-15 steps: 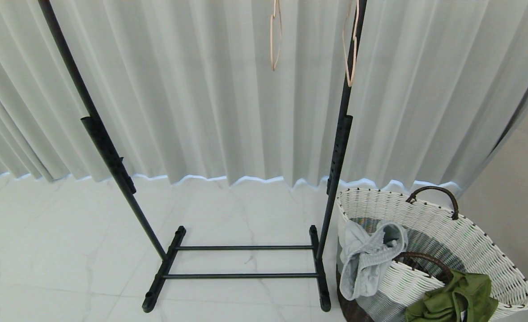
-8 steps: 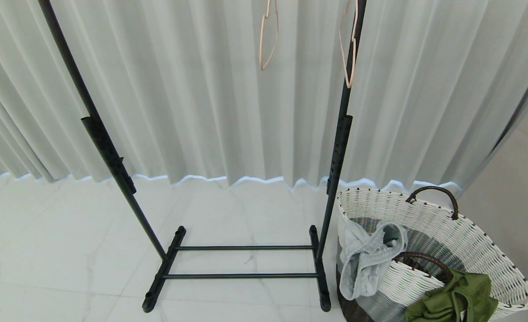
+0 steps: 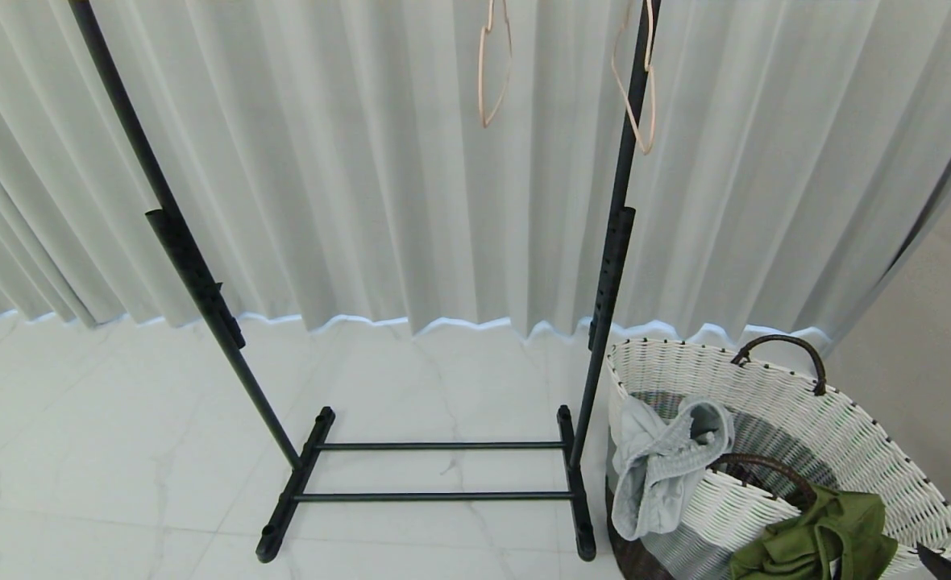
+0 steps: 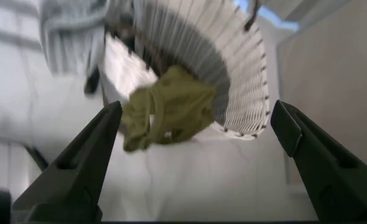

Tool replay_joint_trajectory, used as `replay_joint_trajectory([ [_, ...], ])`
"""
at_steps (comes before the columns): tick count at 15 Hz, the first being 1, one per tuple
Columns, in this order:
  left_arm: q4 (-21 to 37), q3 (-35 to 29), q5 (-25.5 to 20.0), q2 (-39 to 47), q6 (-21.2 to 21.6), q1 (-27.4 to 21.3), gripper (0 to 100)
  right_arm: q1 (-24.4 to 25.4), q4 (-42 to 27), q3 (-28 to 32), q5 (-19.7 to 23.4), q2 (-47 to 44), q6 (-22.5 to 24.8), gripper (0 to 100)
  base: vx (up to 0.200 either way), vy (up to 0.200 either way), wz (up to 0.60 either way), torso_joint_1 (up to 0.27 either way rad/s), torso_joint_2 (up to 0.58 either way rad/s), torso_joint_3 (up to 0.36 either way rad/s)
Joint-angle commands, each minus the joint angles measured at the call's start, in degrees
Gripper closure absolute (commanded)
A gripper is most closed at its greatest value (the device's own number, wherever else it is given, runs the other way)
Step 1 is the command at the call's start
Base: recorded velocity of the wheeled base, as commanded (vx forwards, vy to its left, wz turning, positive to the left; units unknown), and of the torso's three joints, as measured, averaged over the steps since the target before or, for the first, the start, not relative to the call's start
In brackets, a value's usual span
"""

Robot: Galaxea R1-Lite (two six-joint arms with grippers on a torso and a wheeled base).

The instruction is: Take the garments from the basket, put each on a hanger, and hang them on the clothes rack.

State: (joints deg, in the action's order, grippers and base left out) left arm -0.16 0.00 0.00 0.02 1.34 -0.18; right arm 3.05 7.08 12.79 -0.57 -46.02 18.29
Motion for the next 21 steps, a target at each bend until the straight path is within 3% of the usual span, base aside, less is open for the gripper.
replay_joint_trajectory([
  [1,0.0,0.0,0.0,0.1,0.0,0.0,0,0.5,3.0,0.1,-2.8,-15.3,3.4,0,0.000,0.000,0.00,0.000,0.00,0.000],
  [4,0.0,0.0,0.0,0.1,-0.1,0.0,0,0.6,3.3,-0.7,-3.3,-19.8,4.3,0,0.000,0.000,0.00,0.000,0.00,0.000],
  [6,0.0,0.0,0.0,0.1,-0.1,0.0,0,0.5,4.1,0.0,-3.4,-23.9,7.3,0,0.000,0.000,0.00,0.000,0.00,0.000],
  [10,0.0,0.0,0.0,0.0,-0.1,0.0,0,0.6,22.4,-0.7,-3.8,-40.9,14.9,0,0.000,0.000,0.00,0.000,0.00,0.000],
  [13,0.0,0.0,0.0,0.1,-0.1,0.0,0,1.1,29.8,-0.1,-8.7,-50.0,16.0,0,0.000,0.000,0.00,0.000,0.00,0.000],
  [21,0.0,0.0,0.0,0.1,-0.1,0.0,0,1.5,33.4,-0.9,-10.2,-52.5,16.1,0,0.000,0.000,0.00,0.000,0.00,0.000],
])
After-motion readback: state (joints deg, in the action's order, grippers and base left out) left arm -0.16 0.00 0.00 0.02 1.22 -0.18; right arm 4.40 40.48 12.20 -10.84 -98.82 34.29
